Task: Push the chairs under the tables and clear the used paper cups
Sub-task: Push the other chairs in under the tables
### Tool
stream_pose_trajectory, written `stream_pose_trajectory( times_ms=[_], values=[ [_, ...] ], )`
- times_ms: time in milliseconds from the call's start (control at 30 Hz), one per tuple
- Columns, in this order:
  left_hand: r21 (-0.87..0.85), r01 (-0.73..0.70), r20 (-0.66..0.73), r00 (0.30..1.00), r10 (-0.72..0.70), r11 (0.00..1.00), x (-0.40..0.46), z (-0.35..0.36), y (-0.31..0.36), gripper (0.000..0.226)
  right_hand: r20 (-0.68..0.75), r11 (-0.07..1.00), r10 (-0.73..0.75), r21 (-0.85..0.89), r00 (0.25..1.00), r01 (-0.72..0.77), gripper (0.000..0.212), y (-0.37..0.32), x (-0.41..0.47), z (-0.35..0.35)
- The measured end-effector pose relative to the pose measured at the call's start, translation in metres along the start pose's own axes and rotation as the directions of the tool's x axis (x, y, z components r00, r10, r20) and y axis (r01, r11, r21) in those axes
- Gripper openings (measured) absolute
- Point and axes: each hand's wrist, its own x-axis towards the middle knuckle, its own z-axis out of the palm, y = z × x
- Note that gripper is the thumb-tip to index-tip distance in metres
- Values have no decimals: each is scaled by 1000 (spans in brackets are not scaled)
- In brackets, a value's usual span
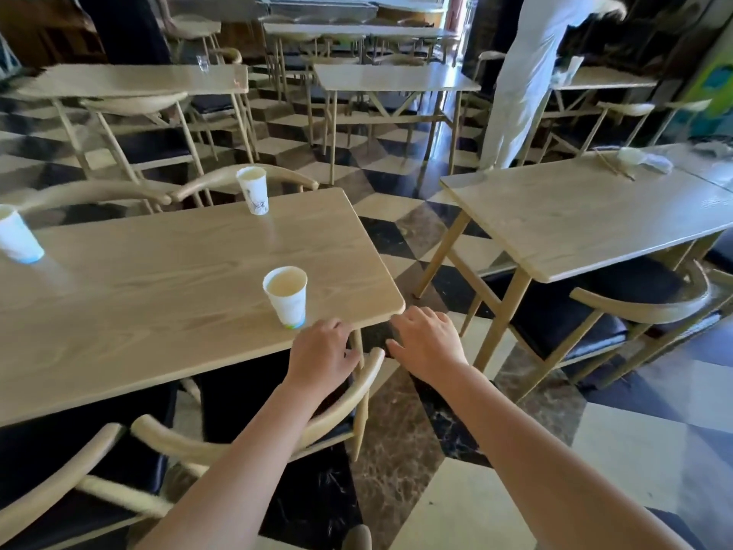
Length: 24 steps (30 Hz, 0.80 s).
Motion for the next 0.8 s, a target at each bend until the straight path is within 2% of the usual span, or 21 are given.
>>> stream_pose_trajectory(
  times_ms=[300, 533, 667, 800],
  values=[
    [18, 60, 17, 998, -60, 998, 91, 42, 7, 33, 44, 999, -28, 34, 999, 26, 35, 64, 75, 14],
    [104, 220, 25, 974, -224, 970, 158, 89, 16, 27, 84, 981, -188, 58, 979, 183, 35, 126, 168, 34],
    [195, 407, -32, 912, -409, 892, 201, 108, 24, 30, 82, 937, -343, 93, 936, 335, 36, 157, 231, 30],
    [210, 579, -124, 815, -566, 788, 231, 115, 34, 33, 115, 860, -510, 93, 853, 502, 37, 171, 284, 23]
  ],
)
